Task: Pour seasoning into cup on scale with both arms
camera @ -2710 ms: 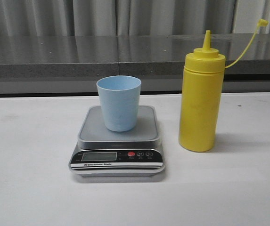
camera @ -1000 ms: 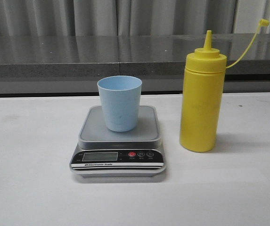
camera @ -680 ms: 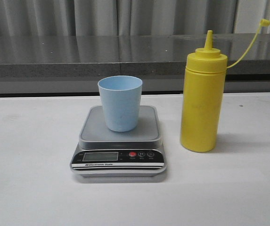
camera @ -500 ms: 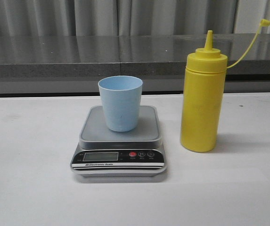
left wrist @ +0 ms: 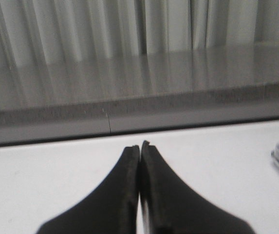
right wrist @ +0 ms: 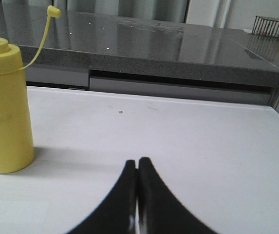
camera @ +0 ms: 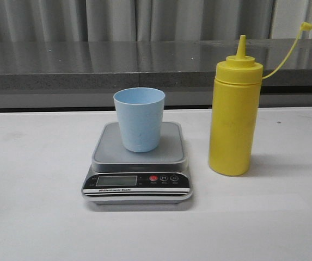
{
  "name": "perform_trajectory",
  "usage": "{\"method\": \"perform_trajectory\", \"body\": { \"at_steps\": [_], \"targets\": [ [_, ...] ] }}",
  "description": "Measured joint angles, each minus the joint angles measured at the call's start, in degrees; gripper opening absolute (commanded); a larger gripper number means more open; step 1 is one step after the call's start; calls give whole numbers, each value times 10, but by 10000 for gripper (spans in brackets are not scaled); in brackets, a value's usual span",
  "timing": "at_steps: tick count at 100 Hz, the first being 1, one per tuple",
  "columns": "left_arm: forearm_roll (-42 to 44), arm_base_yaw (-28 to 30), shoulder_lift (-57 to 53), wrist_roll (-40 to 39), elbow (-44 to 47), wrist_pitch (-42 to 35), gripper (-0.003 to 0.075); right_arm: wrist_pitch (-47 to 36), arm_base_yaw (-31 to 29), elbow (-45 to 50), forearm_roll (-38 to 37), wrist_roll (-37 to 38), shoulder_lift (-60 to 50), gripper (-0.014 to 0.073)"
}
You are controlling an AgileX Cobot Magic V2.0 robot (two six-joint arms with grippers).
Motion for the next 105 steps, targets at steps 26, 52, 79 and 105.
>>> {"method": "perform_trajectory", "body": {
  "at_steps": [26, 52, 79, 105],
  "targets": [
    [0, 0, 0, 0, 0, -21, -20, 0, 0, 0, 0, 0, 0, -68],
    [0, 0, 0, 0, 0, -21, -20, 0, 0, 0, 0, 0, 0, -68],
    [0, 0, 0, 0, 0, -21, -20, 0, 0, 0, 0, 0, 0, -68],
    [0, 0, 0, 0, 0, -21, -20, 0, 0, 0, 0, 0, 0, -68]
  ]
}}
